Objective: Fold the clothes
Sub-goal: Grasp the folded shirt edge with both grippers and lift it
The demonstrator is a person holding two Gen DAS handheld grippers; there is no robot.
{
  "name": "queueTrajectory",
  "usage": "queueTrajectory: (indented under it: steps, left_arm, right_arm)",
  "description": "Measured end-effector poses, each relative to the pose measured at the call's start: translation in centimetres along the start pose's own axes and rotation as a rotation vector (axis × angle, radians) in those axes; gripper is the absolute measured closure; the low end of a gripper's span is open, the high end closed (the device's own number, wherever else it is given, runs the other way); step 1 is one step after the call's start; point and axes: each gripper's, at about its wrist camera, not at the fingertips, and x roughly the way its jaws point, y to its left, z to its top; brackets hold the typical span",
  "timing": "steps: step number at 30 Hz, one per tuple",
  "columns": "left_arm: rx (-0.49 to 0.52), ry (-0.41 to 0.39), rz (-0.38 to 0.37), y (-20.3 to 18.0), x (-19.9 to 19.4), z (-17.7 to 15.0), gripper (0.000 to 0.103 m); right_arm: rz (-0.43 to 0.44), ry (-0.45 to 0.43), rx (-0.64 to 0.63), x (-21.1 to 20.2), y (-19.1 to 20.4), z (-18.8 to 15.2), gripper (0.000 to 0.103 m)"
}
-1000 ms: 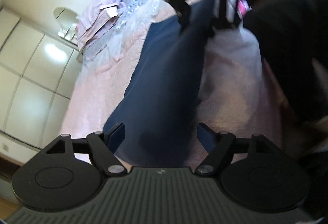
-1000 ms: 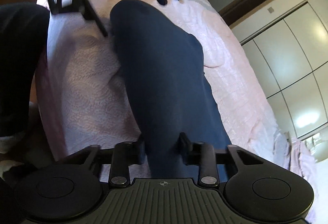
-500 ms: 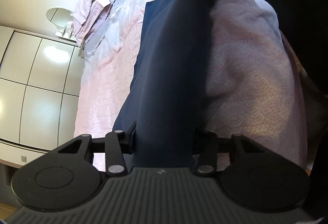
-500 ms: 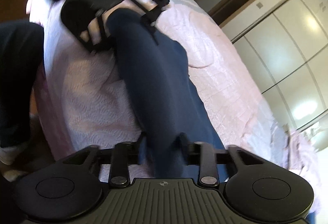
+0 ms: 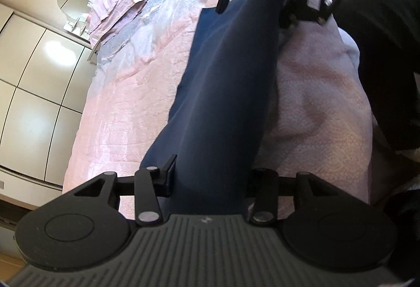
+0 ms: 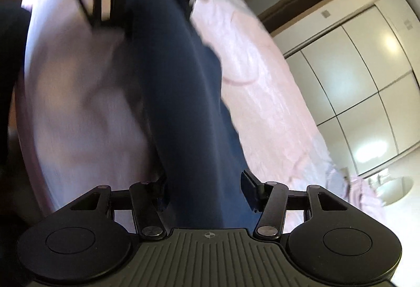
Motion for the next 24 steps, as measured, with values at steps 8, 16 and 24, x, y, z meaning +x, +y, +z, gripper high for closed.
queueTrajectory:
  steps: [8,16,24]
  left_arm:
    - [0.193,0.067,0.093,-3.4,1.4,-0.2,0.048]
    - [0.215,0.093,0.1,-1.5,0.1,0.9,0.063]
    - [0.221,0.066,0.129,1.1,-2.5,2.0,0.065]
  right_arm:
    - [-0.006,0.023,-0.101,0.8,2.4,-0.5,0.078]
    - [-0.057,0.034,-0.076,-0.4,0.6,-0.1,0.084]
    - [-0.088,0.022,-0.076,-3.1,-1.5,1.0,0.084]
